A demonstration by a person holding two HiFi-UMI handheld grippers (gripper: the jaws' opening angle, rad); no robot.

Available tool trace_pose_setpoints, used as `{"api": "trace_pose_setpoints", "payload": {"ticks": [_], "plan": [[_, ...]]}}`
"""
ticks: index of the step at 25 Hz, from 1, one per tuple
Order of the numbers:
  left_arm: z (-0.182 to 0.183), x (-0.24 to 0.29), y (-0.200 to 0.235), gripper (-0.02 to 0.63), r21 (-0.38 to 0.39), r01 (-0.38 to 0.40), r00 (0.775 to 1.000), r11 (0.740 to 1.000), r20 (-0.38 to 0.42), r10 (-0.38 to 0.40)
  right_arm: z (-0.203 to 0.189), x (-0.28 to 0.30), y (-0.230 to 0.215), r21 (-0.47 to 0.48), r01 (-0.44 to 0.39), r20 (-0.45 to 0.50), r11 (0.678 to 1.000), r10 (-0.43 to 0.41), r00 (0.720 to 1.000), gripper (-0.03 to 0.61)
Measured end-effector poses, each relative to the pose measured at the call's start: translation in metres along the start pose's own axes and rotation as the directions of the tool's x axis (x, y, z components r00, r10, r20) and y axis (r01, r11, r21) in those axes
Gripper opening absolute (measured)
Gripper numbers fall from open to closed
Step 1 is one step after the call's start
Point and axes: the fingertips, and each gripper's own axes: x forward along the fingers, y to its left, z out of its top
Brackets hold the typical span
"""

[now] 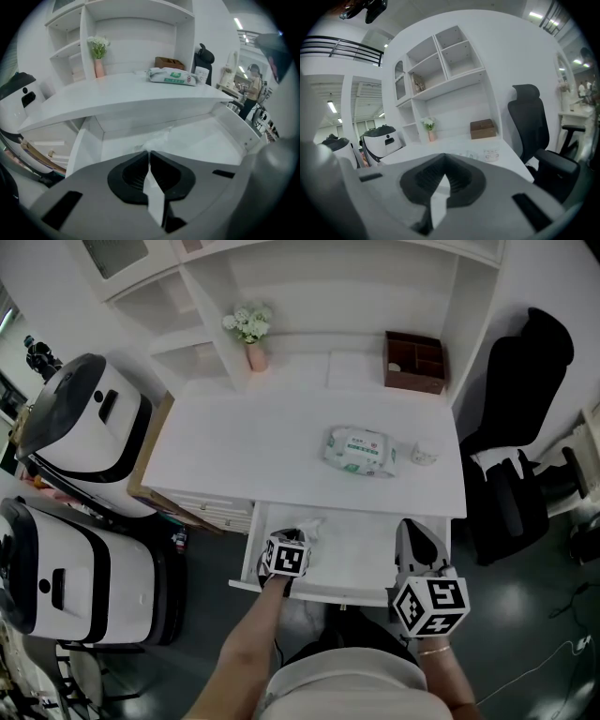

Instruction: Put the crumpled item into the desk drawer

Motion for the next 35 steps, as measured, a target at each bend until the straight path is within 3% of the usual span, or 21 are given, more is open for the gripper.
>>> {"api": "trace_pose_setpoints", "payload": {"ticks": [6,18,25,32,35], "plan": [[-0.015,0.011,0.008,0.01,-0.072,0.001,0.997,0.997,-0.078,-0.007,-0.004,0.0,-0.003,0.004,0.004,-0.009,1.0,-0.004,1.0,0.002],[-0.031,0.017,0.012,0.04,-0.118,-0.024,0.984,0.993,-0.178,0.002,-0.01,-0.002,-0.006,0.011,0.009,-0.028,1.0,-0.009,1.0,0.002],[-0.031,0.021,0.015,0.066,-0.147,-0.023,0.984,0.989,-0.179,-0.003,-0.013,-0.004,-0.007,0.015,0.017,-0.037,1.0,-0.017,0.999,0.002],[-0.032,0.016,0.014,0.144,-0.149,-0.038,0.982,0.988,-0.189,0.009,-0.017,-0.006,-0.011,0.018,0.025,-0.043,1.0,-0.024,0.999,0.002],[-0.028,0.014,0.016,0.161,-0.153,-0.035,0.987,0.988,-0.157,0.011,-0.018,-0.006,-0.01,0.02,0.021,-0.042,1.0,-0.02,0.999,0.002]]}}
